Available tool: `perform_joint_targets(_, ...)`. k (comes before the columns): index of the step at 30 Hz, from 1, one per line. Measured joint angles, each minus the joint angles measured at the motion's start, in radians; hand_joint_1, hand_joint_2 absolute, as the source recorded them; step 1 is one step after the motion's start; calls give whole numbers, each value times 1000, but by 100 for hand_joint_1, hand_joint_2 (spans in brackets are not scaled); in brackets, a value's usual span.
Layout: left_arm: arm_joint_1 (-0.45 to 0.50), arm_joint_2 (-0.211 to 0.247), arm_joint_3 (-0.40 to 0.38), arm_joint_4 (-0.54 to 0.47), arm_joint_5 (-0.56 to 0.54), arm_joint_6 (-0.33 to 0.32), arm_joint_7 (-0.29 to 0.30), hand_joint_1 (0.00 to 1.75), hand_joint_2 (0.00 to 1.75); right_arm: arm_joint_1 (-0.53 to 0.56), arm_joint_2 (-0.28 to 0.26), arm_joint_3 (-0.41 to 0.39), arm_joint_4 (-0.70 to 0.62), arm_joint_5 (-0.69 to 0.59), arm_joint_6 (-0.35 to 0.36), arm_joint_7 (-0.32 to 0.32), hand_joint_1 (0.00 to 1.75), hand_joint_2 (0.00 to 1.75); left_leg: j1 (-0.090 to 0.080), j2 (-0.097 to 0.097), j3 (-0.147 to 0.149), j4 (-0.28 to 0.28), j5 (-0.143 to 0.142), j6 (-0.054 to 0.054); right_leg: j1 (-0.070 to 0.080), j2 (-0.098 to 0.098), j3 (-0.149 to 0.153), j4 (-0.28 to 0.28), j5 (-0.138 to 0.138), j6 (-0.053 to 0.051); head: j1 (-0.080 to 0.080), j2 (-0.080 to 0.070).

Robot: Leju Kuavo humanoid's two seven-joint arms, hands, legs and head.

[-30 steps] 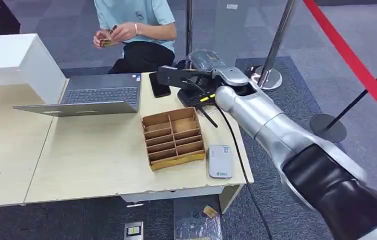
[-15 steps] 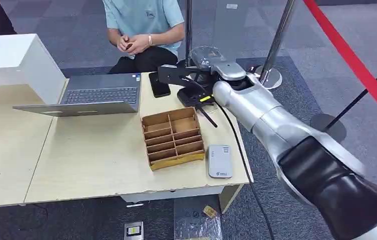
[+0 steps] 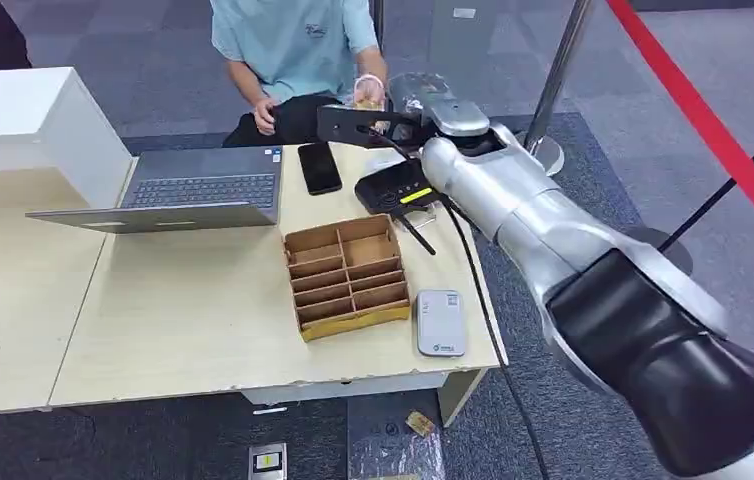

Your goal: Pass the card to the sensor for recognition and then transmit it.

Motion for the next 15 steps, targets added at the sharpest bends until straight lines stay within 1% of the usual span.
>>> perform_joint_targets(2, -1, 7, 0, 0, -5, -10, 5, 0, 175, 0, -1, -5, 11, -12, -3, 13, 171, 175, 0, 0, 0, 0, 0, 0, 0, 0, 0, 0, 0, 0, 0, 0)
perform_joint_targets(3, -1, 11, 0, 0, -6, -14, 5, 0, 175, 0, -1, -7, 16, -16, -5, 19, 175, 175, 0, 0, 0, 0, 0, 0, 0, 0, 0, 0, 0, 0, 0, 0)
perform_joint_targets(7, -1, 23, 0, 0, -10, -22, 4, 0, 175, 0, -5, -17, 31, -40, -15, 39, 175, 175, 0, 0, 0, 0, 0, 0, 0, 0, -1, 0, 0, 0, 0, 0)
perform_joint_targets(11, -5, 29, -1, 0, -21, -29, 4, 0, 175, -1, -10, -36, 39, -67, -46, 48, 175, 175, 0, 0, 0, 0, 0, 0, 0, 0, -1, 0, 0, 0, 0, 0)
perform_joint_targets(13, -8, 29, -3, 0, -24, -30, 4, 0, 175, -1, -11, -42, 40, -71, -47, 48, 169, 175, 0, 0, 0, 0, 0, 0, 0, 0, -1, 0, 0, 0, 0, 0)
perform_joint_targets(15, -9, 29, -6, 0, -26, -30, 3, 0, 175, -1, -12, -47, 40, -79, -45, 48, 168, 175, 0, 0, 0, 0, 0, 0, 0, 0, -1, 0, 0, 0, 0, 0)
